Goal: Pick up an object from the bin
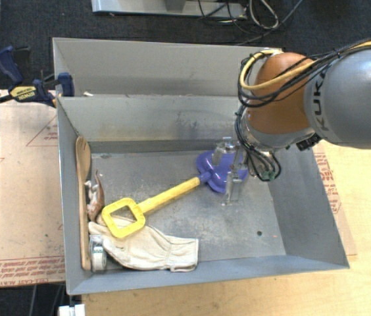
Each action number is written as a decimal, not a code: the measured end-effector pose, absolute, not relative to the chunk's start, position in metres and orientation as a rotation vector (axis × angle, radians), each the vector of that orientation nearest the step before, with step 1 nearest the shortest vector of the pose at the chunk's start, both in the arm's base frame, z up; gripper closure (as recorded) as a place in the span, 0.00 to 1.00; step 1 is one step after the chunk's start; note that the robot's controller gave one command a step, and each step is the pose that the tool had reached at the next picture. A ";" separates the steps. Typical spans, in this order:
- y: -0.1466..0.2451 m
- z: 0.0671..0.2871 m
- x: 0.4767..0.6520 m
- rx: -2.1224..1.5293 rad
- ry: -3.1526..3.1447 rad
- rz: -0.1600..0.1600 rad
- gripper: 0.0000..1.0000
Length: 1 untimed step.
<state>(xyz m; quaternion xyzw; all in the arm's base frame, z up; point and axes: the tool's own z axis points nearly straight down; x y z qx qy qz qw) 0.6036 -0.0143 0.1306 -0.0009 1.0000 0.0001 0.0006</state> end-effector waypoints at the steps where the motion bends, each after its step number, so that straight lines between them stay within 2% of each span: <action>1: -0.014 0.131 0.604 -0.003 3.140 0.001 1.00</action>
Offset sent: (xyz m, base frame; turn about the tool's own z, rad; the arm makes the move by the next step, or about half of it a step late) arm 0.0000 0.0000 0.0000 0.0000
